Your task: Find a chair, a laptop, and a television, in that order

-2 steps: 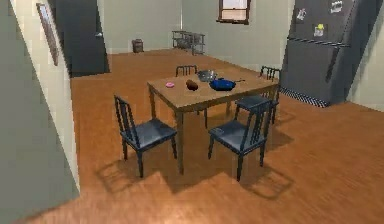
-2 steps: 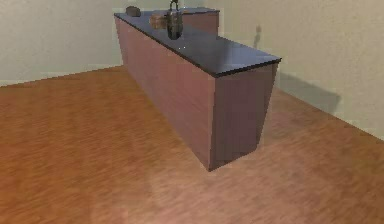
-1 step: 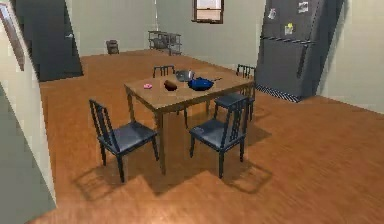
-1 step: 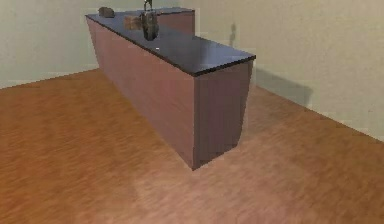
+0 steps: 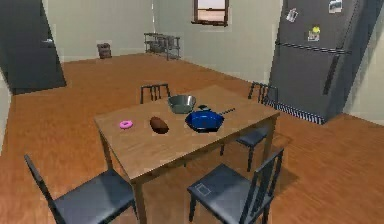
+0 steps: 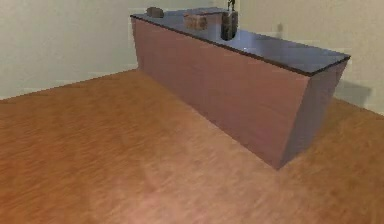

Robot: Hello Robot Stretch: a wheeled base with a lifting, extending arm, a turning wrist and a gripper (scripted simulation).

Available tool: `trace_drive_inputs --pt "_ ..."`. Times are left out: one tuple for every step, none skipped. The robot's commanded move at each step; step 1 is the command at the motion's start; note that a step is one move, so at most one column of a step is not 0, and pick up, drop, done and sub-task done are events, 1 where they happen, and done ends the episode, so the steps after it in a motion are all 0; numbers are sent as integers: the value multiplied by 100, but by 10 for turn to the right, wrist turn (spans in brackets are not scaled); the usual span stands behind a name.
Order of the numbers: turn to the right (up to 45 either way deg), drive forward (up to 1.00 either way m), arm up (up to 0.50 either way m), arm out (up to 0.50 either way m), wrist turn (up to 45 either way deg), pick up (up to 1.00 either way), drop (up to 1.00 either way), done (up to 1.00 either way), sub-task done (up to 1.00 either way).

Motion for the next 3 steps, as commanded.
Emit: trace_drive_inputs --pt "120 0 0 0 0 0 0 0 0" --pt "0 0 0 0 0 0 0 0 100" --pt "450 0 0 0 0 0 0 0 0"
